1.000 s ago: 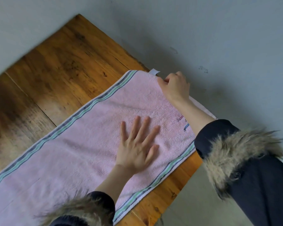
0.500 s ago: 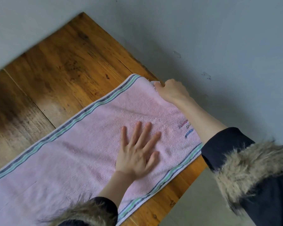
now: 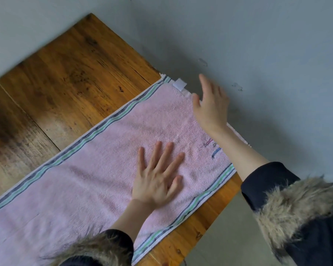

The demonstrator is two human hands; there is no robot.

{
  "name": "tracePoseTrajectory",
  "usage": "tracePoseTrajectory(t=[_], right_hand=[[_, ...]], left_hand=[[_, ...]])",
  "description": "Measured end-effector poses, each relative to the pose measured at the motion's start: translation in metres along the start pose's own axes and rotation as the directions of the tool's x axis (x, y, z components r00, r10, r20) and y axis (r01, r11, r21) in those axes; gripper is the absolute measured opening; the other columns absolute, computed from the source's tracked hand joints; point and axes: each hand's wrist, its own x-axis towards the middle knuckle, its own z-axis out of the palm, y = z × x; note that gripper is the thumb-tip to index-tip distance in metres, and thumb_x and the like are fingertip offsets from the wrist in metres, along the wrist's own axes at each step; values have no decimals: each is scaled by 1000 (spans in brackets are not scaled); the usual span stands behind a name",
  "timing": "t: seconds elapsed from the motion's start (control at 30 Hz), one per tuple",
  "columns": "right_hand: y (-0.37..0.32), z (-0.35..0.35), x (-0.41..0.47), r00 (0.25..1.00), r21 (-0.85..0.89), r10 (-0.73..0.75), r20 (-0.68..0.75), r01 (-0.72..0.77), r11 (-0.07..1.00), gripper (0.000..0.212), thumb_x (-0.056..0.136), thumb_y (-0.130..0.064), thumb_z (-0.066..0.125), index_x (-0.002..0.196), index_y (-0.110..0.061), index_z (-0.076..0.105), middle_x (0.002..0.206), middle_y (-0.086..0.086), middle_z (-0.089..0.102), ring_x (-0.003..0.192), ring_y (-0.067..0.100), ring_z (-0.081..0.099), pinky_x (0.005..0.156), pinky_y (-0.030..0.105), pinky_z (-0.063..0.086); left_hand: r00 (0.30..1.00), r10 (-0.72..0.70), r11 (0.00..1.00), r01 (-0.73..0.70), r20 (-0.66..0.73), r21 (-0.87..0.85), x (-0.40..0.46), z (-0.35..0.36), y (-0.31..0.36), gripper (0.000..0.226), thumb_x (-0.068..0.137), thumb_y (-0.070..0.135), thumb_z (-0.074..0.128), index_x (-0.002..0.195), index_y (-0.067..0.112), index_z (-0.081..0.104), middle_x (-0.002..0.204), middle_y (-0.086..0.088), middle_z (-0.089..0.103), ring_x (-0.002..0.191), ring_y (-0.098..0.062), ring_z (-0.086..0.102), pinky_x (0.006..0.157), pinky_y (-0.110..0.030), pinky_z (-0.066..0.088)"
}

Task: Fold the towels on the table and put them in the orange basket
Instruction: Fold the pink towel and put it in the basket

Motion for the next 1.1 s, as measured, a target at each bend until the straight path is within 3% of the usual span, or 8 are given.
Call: tracePoseTrajectory(t=[0.13,0.27,0.33,0.5,0.6,0.77,1.0,1.1], right_hand=[[-4,20,-20,927,-139,-314,206,345,928,39,97,-26,39,133,-15,46,147,8,36,139,26,26,112,49,15],[-2,42,-18,866,-207,-260,426,373,904,52,99,-42,20,148,-26,14,158,1,0,144,19,-7,114,46,-7],[-2,43,-12,863,-179,-259,434,365,914,51,99,-42,19,148,-26,14,158,0,-1,144,19,-9,113,47,-9],[1,17,-26,967,-14,-203,154,208,978,35,95,-19,44,128,-11,52,145,9,38,138,24,27,114,52,10],[26,-5,-43,988,-158,73,136,-51,986,40,95,-24,42,133,-9,45,142,10,41,132,27,35,111,48,22],[60,-33,-74,887,-217,380,261,-330,919,50,97,-35,39,139,-7,34,139,13,42,127,30,40,103,47,34],[65,-52,-93,958,-15,260,120,-260,966,22,93,-11,49,113,-5,57,113,8,54,102,24,54,91,36,42],[59,-61,-98,987,96,115,110,-126,987,23,92,-6,50,111,-7,62,105,4,55,84,17,57,74,27,46]], left_hand=[[1000,0,1000,0,0,3,0,0,2,58,91,52,25,147,37,19,156,0,17,144,-30,9,108,-64,10],[1000,-2,1000,2,-2,10,0,0,1,58,92,53,23,147,37,16,156,1,16,144,-29,8,109,-64,9],[1000,0,1000,0,-3,15,0,2,1,58,92,53,22,147,38,14,156,1,15,144,-29,7,109,-64,8],[1000,4,1000,-3,-13,13,0,3,-1,58,91,52,26,147,38,17,156,1,17,144,-29,8,110,-64,8],[1000,8,1000,-8,-13,21,-1,3,-3,57,91,52,25,146,38,18,156,1,18,144,-29,9,110,-64,7],[1000,5,999,-5,8,32,-1,5,-3,55,93,53,21,146,39,16,156,2,16,145,-28,6,111,-63,4],[998,-27,997,31,50,-74,-1,-8,2,55,93,49,19,146,37,20,156,3,14,145,-24,2,113,-59,-4],[988,-118,974,97,-95,-202,17,-25,10,44,92,14,38,135,21,44,144,-9,41,140,-29,25,111,-62,9]])
